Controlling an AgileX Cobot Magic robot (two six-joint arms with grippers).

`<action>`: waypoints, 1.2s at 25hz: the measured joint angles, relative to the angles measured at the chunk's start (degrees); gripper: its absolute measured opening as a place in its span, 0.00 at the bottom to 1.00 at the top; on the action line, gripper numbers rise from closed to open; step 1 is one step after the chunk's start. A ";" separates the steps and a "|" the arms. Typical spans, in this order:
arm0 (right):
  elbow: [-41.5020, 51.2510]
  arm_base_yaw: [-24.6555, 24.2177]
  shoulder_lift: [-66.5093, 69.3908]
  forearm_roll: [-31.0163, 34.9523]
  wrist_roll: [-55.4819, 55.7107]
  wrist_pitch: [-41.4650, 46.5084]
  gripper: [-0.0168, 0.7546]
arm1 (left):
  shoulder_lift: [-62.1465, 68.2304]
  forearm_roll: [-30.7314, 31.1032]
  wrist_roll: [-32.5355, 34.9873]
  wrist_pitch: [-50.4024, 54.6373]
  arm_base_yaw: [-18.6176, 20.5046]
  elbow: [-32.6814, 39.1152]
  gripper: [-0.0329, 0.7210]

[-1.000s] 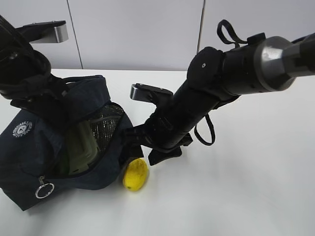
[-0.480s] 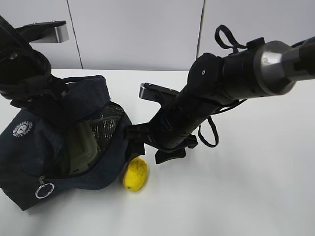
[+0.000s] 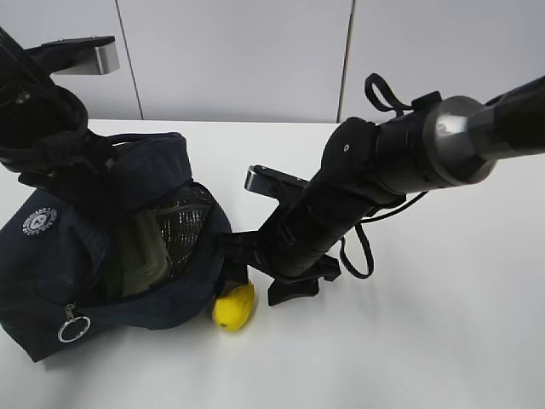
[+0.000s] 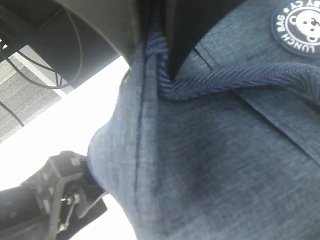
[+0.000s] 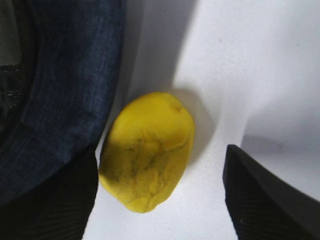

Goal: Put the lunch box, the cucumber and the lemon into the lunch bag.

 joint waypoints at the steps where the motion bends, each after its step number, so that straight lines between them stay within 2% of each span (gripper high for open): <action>1: 0.00 0.00 0.31 0.60 -0.36 -0.12 0.77 | 0.00 0.00 0.10 0.00 0.00 0.00 0.05; 11: 0.00 0.02 2.04 4.06 -1.54 -1.27 0.77 | 0.00 0.00 0.47 0.00 0.00 0.00 0.05; 18: 0.00 0.12 2.57 4.98 -2.62 -1.88 0.51 | 0.00 0.00 0.54 0.00 0.00 0.00 0.05; 22: -0.11 0.12 2.57 5.03 -4.30 -1.14 0.46 | 0.00 0.00 0.63 0.18 0.00 0.00 0.05; 30: 0.00 -1.36 -4.76 0.59 -7.74 0.99 0.45 | 0.00 0.00 0.63 0.23 0.00 0.00 0.05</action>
